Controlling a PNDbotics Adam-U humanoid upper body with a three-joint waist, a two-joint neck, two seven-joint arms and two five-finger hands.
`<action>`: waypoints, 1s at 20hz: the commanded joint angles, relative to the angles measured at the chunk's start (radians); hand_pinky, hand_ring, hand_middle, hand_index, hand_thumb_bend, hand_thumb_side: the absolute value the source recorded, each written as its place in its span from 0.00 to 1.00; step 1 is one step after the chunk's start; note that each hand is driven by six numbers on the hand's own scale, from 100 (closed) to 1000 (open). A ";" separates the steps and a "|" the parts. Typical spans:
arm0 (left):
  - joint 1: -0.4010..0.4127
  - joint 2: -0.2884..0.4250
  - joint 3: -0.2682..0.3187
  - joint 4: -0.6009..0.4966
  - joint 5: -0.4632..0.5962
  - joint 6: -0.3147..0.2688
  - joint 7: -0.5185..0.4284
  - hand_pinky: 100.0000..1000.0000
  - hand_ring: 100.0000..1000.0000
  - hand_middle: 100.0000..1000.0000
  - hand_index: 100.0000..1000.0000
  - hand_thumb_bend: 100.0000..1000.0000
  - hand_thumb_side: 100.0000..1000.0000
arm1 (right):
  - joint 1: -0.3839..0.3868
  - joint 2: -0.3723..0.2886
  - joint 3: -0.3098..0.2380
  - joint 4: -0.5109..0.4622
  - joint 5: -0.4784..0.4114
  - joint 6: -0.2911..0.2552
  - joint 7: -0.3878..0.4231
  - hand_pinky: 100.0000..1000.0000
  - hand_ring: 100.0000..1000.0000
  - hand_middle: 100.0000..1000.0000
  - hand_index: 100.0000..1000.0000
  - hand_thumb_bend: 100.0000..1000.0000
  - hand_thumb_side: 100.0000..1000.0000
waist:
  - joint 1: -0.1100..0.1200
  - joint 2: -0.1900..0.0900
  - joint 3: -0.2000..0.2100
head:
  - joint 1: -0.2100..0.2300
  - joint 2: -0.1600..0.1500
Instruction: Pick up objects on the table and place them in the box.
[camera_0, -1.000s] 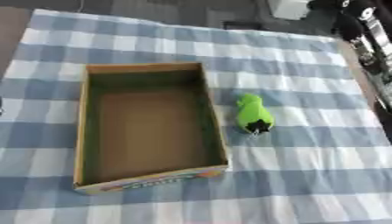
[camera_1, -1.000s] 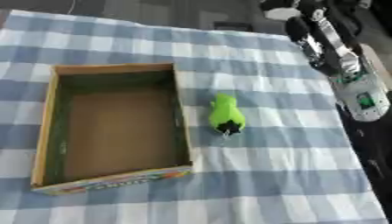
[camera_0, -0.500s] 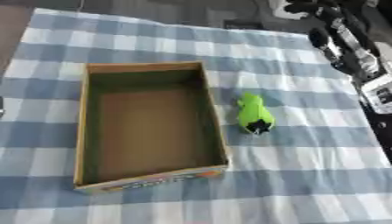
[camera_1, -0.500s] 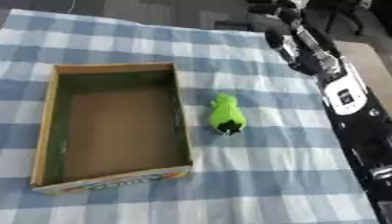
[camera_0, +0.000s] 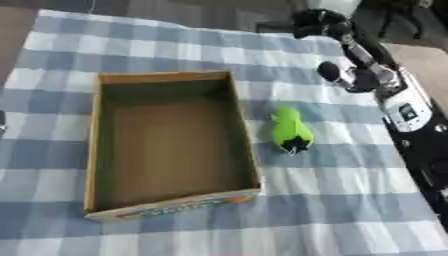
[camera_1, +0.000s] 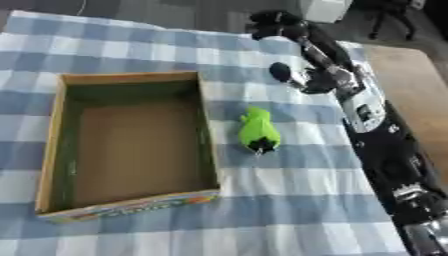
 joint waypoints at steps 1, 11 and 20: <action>-0.007 0.008 -0.002 -0.011 0.004 -0.004 -0.005 0.35 0.72 0.80 0.88 0.30 0.94 | -0.010 0.014 0.013 -0.013 0.069 0.003 -0.018 0.90 0.81 0.87 0.82 0.50 0.93 | 0.012 -0.014 0.000 | -0.020 -0.001; -0.012 0.007 -0.002 -0.011 0.010 -0.005 -0.009 0.36 0.72 0.80 0.88 0.30 0.94 | -0.007 0.084 0.048 -0.005 0.266 0.014 -0.108 0.88 0.80 0.86 0.78 0.38 0.83 | 0.012 -0.012 0.005 | -0.049 -0.001; -0.018 0.011 -0.005 -0.011 0.021 -0.004 -0.015 0.37 0.72 0.80 0.88 0.29 0.94 | 0.037 0.047 0.098 -0.014 0.310 -0.013 -0.180 0.87 0.80 0.87 0.78 0.32 0.79 | 0.008 -0.018 0.009 | -0.043 -0.001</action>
